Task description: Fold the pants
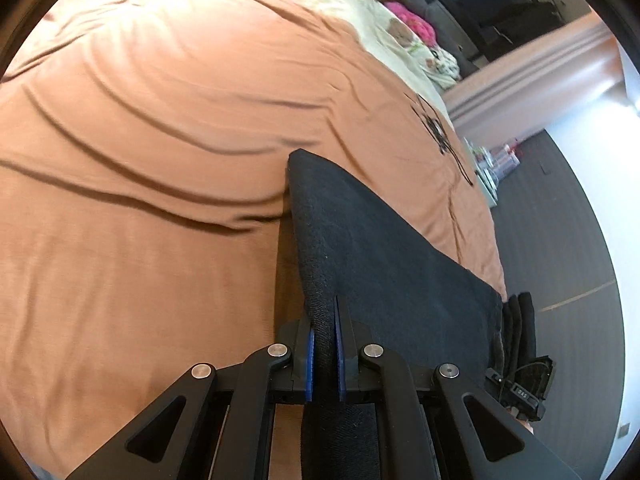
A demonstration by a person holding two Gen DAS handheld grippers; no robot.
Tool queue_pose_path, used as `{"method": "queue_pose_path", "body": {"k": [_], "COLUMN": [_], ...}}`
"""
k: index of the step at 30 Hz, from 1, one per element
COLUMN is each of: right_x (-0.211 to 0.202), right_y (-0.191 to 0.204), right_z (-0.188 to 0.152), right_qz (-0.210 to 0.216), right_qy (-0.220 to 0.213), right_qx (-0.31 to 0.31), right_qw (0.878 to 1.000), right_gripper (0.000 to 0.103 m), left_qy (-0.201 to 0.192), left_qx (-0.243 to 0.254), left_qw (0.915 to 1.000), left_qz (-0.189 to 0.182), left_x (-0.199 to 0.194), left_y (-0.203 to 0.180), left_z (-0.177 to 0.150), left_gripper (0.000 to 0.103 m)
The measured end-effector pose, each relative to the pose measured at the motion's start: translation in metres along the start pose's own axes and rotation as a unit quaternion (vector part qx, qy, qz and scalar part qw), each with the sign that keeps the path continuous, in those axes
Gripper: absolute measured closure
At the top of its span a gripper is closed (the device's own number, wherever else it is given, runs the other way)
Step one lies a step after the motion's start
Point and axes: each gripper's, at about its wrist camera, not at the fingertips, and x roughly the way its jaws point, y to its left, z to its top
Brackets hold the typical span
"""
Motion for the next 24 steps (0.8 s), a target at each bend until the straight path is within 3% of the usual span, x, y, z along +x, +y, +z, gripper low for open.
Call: {"method": "queue_pose_path", "body": {"k": [17,20,24], "right_x": [0.058,0.057,0.046], "right_y": [0.06,0.061,0.052], "right_z": [0.014,0.016,0.017], "right_qz": [0.016,-0.016,-0.064], "right_qy": [0.049,0.052,0.048], "right_qx": [-0.059,-0.073,-0.078], "right_qw": [0.997,0.996,0.994], "right_gripper": [0.074,0.074,0.074], "left_qy": [-0.048,-0.029,-0.018], "left_qx": [-0.047,-0.057,-0.061], "left_qw": [0.9975,0.9978,0.9968], "left_qz": [0.021,0.016,0.049], "left_x": [-0.072,-0.069,-0.064], "left_y": [0.094,0.107,0.114], "left_z": [0.013,0.007,-0.007], "left_gripper": [0.094,0.094,0.09]}}
